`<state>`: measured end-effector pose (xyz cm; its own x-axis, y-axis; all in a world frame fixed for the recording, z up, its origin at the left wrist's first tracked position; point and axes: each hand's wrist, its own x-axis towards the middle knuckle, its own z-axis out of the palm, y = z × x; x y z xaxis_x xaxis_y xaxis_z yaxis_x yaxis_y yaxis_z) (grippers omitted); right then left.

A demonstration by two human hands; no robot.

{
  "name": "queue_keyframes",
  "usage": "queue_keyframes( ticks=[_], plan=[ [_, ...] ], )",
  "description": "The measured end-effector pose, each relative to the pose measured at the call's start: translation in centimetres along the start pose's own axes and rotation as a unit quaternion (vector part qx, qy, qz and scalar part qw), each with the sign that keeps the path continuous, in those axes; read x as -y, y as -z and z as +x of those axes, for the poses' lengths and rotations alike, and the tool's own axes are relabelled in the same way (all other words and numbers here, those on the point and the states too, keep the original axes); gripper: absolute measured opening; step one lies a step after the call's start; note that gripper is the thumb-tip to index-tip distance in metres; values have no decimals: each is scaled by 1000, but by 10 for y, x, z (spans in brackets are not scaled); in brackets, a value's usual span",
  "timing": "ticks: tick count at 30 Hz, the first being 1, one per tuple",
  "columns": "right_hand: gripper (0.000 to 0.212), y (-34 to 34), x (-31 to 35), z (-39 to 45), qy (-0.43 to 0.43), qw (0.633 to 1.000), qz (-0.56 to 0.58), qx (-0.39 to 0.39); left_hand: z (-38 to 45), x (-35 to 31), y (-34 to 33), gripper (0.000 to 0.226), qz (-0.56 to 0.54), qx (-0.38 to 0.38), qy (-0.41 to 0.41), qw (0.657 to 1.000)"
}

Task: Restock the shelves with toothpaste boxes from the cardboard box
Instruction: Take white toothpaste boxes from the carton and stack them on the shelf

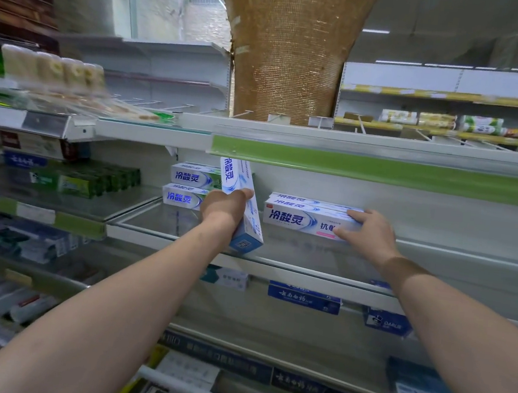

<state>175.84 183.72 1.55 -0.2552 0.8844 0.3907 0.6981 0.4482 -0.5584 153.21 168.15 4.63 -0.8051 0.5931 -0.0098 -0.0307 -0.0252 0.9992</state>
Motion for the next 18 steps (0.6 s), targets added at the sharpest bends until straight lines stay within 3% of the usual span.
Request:
queue_keyframes(
  ticks=[18],
  plan=[
    [71,0,-7,9,-1,999,-41,21,-2,-5,-19,23,-1,20,-12,1000]
  ],
)
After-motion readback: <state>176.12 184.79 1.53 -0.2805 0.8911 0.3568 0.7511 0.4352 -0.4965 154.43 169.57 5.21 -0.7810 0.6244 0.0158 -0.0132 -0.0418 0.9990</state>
